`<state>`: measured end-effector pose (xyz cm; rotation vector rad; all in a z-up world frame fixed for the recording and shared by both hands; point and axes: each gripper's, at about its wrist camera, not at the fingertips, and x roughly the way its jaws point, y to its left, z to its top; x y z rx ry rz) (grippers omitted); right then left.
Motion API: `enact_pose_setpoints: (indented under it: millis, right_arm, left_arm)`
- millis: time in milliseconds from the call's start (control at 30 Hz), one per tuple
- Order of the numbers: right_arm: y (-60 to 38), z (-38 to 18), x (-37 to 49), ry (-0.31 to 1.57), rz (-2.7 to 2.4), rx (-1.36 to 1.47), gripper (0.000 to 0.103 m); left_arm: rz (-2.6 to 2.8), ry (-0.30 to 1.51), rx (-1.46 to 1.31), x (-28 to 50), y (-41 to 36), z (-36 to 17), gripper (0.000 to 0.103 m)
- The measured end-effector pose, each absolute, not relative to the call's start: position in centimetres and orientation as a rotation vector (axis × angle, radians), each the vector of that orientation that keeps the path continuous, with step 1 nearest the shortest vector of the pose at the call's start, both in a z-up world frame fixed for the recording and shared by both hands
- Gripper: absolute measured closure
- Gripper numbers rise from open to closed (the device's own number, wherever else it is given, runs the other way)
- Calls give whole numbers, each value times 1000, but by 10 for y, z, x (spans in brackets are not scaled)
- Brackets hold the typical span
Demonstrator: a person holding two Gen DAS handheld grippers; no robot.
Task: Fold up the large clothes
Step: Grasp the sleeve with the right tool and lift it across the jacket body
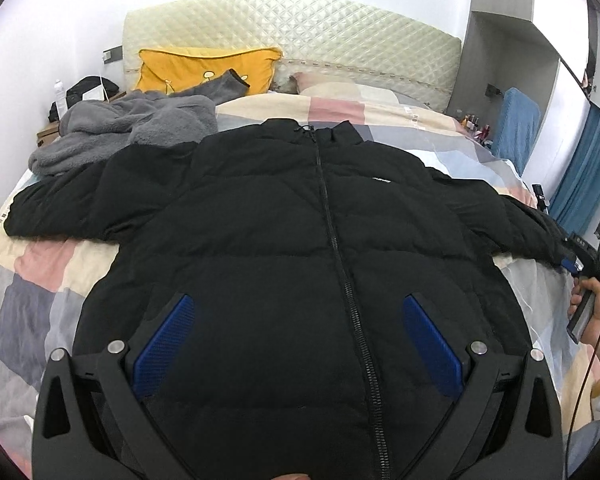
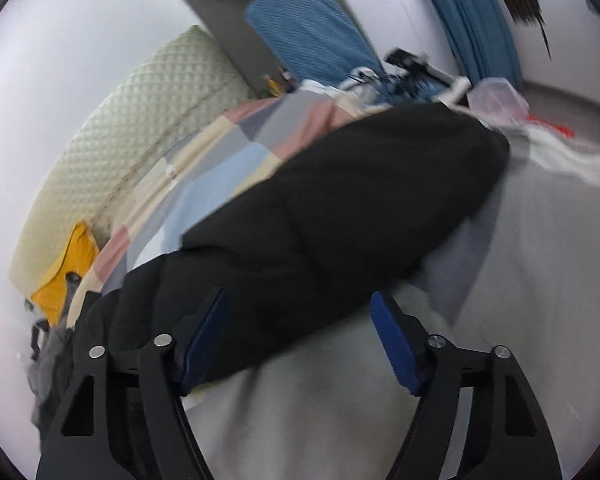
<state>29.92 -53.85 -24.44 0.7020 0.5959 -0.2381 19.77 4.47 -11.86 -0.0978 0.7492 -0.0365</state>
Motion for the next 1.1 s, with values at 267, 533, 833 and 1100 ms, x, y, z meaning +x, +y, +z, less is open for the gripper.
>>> enact_pose_setpoints:
  millis: [267, 533, 833, 1100]
  right_arm:
    - [-581, -272, 303, 535, -237, 916, 33]
    - [-601, -288, 332, 484, -295, 957, 33]
    - [-598, -269, 369, 445, -292, 809, 41]
    - [-584, -203, 377, 451, -275, 621, 93]
  left_arm:
    - [-43, 811, -149, 211, 46, -137, 0]
    - [-45, 849, -184, 229, 43, -151, 0]
    - [-48, 863, -159, 238, 35, -155, 0]
    - [26, 816, -60, 237, 32, -149, 0]
